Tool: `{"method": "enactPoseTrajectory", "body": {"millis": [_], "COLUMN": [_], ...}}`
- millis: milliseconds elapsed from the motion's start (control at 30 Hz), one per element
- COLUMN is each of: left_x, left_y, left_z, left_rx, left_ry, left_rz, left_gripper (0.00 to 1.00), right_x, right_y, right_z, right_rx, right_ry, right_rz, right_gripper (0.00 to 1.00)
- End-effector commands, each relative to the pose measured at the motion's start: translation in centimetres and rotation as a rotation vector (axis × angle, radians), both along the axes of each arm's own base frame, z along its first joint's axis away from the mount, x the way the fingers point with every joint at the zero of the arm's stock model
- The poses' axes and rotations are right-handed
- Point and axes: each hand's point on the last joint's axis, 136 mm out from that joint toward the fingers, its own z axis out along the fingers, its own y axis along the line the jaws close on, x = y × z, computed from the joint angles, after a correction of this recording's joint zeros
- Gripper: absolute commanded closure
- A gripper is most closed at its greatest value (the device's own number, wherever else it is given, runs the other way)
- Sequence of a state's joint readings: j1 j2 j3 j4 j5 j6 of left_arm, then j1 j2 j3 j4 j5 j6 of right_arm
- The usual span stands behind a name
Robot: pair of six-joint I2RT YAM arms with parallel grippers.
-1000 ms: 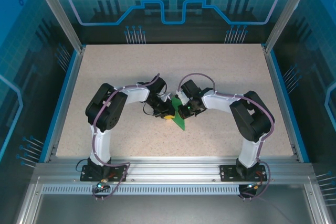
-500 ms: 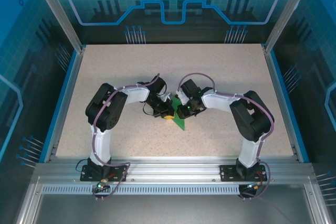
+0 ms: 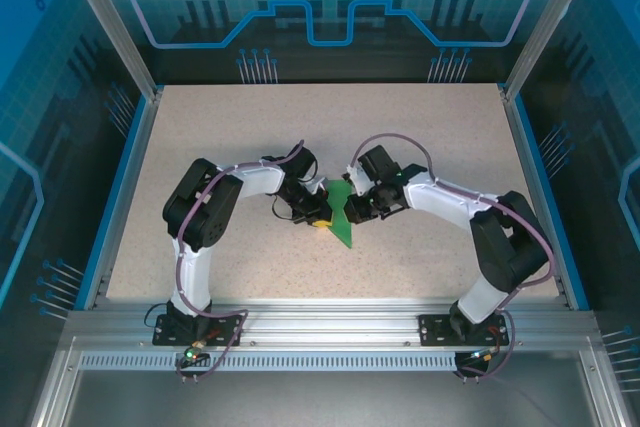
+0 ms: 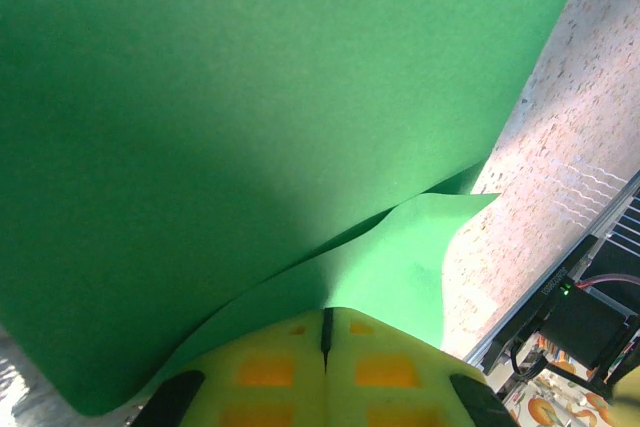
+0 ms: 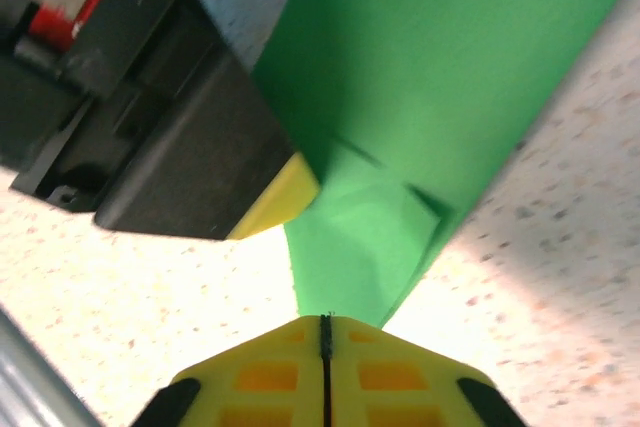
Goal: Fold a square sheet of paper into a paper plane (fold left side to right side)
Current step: Third fold the triangle at the center of the table.
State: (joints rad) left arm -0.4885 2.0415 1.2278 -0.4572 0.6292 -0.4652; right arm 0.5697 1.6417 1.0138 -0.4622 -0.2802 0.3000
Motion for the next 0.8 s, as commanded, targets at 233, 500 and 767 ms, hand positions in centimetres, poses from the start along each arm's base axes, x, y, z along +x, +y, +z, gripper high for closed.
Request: {"method": "enactPoseTrajectory", "body": {"millis": [233,500,767], "left_x": [-1.7,-1.6,-1.7], "left_y": [2.7,2.6,2.6], "left_z": [-4.0,-3.9,-3.9], "left_rx": [0.173,0.172,0.175], "left_ry": [0.062,0.060,0.061], "left_rz": [0.005,0.002,-0.001], "left_gripper": [1.00,1.00,1.00], "right_x": [-3.4,-2.4,-2.1], "right_y": [3.2,3.6,3.3], "right_z": [-3.1,-4.2,-4.5], "right_rx": [0.066,0.054,0.042], "right_ry": [0.175,0.185,0.184], "right_rz": [0.064,0.019,0.005], "right_gripper": [0.99,1.00,1.00]}}
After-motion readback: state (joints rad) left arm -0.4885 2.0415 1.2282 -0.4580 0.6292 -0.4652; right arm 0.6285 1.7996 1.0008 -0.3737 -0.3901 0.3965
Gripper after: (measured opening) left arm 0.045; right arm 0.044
